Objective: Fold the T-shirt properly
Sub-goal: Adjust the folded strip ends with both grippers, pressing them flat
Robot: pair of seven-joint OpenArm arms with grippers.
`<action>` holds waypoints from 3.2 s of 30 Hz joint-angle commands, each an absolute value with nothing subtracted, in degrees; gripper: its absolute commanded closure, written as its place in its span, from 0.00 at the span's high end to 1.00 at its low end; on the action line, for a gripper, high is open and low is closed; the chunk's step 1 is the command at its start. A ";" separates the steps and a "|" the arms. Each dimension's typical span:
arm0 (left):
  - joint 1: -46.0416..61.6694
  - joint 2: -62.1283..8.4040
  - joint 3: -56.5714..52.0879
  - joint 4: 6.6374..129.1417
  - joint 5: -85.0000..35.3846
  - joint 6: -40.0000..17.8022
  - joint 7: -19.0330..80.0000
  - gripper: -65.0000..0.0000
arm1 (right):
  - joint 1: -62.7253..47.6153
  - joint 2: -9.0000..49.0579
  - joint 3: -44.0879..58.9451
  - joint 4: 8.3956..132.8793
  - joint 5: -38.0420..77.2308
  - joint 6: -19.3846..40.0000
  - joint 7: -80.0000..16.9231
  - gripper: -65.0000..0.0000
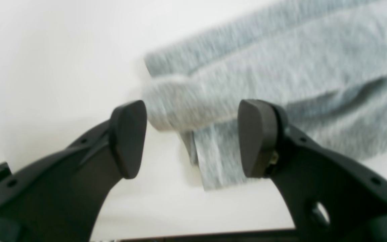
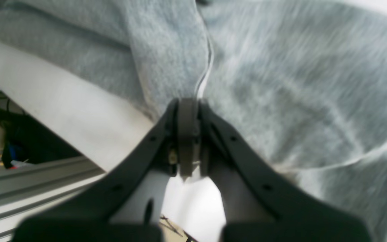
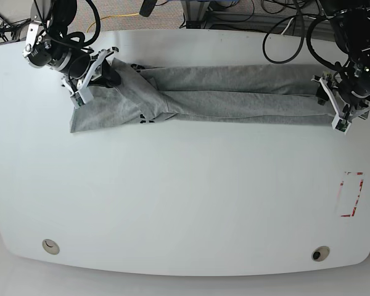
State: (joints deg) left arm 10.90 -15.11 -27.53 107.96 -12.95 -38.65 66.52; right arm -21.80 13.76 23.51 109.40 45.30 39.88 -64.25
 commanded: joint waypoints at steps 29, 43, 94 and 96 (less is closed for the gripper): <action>7.08 -11.38 -41.63 104.92 -13.67 -40.00 66.24 0.71 | -22.81 10.95 25.98 112.22 51.03 40.00 -62.81 0.49; 5.23 -15.69 -46.11 87.43 -28.70 -40.00 66.15 0.81 | -21.32 11.21 23.96 111.96 49.27 40.00 -62.55 0.49; 4.00 -15.43 -39.96 76.26 -41.10 -40.00 65.27 0.07 | -16.57 12.44 23.78 98.95 45.49 40.00 -60.88 0.49; 4.09 -15.96 -39.96 76.26 -41.10 -40.00 65.27 0.07 | -16.31 12.70 23.69 97.45 45.49 40.00 -60.79 0.47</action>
